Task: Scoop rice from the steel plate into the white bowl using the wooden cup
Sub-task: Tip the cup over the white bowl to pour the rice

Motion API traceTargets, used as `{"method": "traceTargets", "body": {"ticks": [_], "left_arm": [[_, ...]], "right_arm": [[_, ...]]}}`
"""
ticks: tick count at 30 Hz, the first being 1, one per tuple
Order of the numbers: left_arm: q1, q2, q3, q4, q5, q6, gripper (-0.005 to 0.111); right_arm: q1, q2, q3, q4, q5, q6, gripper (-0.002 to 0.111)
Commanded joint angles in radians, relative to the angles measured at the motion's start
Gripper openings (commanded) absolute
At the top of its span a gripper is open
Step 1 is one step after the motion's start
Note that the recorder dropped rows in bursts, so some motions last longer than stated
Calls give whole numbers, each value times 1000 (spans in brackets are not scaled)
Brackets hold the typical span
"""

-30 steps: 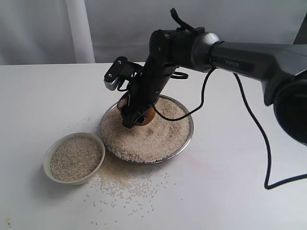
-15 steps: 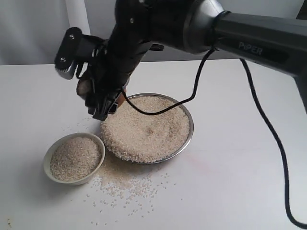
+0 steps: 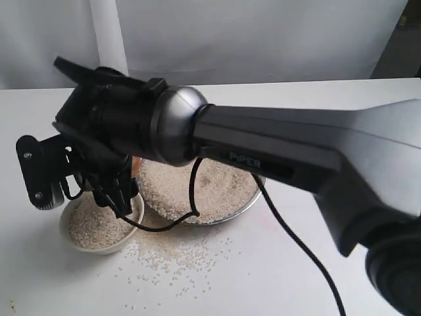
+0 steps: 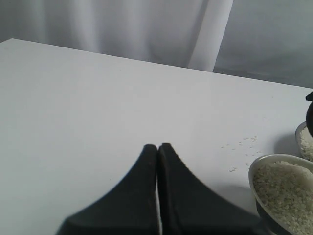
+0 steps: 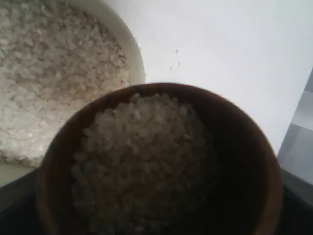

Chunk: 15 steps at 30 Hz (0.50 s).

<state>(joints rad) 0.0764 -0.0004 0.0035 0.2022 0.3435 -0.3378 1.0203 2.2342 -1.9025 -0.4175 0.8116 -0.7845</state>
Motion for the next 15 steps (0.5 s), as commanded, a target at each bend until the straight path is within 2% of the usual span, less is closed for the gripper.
{"method": "traceTargets", "body": {"ticks": [1,9,15], "left_arm": [[-6,0,-4,-6,-6,-2,0],[-6,0,-4,-6,-6,-2,0],[-6,0,-4,-6,-6,-2,0]], "right_arm": [[28,15,-2,-184,-17,64,0],[66,59,-2,-382,18,63,0],[77,76,-2,-443,43,63,0]]}}
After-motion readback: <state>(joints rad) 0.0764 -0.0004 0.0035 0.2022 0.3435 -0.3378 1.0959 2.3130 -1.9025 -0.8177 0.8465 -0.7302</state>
